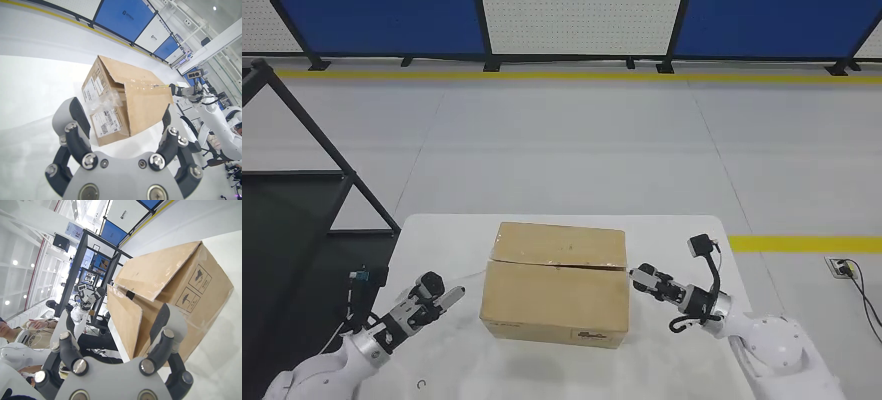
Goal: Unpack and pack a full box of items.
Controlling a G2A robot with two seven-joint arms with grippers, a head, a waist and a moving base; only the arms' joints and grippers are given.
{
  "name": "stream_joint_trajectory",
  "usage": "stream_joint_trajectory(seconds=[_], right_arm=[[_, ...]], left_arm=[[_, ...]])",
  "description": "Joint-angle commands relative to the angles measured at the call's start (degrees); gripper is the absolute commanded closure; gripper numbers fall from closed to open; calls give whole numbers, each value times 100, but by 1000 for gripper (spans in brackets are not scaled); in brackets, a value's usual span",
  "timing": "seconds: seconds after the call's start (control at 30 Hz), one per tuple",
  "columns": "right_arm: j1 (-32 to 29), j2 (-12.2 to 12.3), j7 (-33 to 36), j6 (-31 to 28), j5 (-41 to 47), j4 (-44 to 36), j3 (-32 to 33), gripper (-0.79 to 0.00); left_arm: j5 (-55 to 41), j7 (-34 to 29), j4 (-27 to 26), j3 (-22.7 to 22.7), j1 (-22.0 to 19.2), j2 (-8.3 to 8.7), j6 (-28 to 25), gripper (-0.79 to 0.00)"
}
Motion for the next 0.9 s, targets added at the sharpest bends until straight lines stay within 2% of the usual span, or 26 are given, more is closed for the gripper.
stream_joint_trajectory(seconds=[0.0, 0.27, 0.6, 0.67, 0.87], right_arm=[[97, -12, 130, -77, 121, 93, -105, -785], [151, 12, 898, -604, 960, 159, -137, -785], [-333, 150, 2133, -1358, 1742, -467, 101, -785], [-474, 189, 2329, -1419, 1764, -705, 115, -785], [-868, 347, 2324, -1424, 1342, -1280, 38, -785]], left_arm=[[0, -19, 40, -19, 7, 15, -18, -785], [-17, 32, 174, 4, 8, 52, 45, -785], [-59, 37, 225, 140, -38, 87, 61, -785], [-49, 30, 234, 171, -46, 95, 55, -785], [-39, -4, 282, 266, -79, 117, 63, -785]])
